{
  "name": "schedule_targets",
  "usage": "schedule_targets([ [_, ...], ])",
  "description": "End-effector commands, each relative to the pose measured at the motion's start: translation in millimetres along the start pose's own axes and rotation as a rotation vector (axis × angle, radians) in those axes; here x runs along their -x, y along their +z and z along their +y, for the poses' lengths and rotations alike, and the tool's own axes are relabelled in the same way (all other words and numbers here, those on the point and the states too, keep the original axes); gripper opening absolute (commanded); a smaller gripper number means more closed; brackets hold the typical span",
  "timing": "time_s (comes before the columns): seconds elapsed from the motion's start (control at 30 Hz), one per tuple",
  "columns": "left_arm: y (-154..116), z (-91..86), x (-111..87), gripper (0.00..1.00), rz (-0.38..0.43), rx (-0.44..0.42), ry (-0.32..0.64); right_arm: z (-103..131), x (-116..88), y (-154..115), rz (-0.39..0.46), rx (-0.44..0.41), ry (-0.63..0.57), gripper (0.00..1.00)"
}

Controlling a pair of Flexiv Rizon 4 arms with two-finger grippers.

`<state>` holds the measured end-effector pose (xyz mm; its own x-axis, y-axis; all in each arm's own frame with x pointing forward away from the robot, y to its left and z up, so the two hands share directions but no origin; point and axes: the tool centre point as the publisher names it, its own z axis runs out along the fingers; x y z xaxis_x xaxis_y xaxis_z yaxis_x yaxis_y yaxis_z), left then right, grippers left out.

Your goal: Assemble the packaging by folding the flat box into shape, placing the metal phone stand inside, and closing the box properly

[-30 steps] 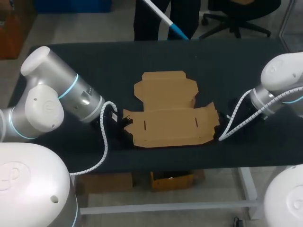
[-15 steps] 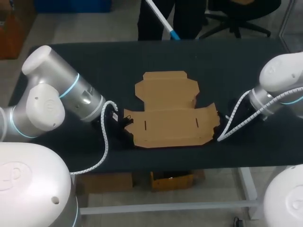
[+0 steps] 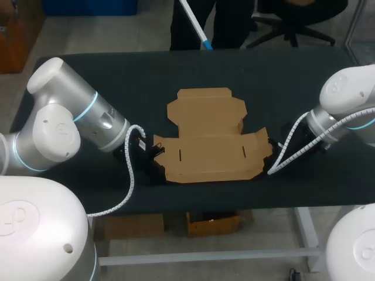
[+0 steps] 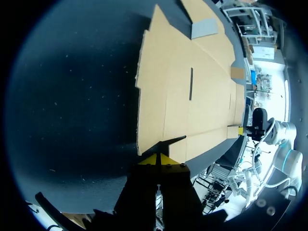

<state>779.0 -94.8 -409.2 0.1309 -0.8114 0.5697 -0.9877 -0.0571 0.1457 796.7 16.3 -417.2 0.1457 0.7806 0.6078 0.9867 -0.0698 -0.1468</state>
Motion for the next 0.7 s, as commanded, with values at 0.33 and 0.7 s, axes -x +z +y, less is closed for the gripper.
schedule_targets([
  [0.33,-8,2.2,-15.9,0.0,0.0,-0.014,0.032,5,-4,2,-0.007,-0.014,0.0,0.0],
  [0.7,-6,-1.3,-24.6,0.0,-0.007,-0.012,0.047,7,-6,6,-0.01,-0.024,-0.005,0.0],
])
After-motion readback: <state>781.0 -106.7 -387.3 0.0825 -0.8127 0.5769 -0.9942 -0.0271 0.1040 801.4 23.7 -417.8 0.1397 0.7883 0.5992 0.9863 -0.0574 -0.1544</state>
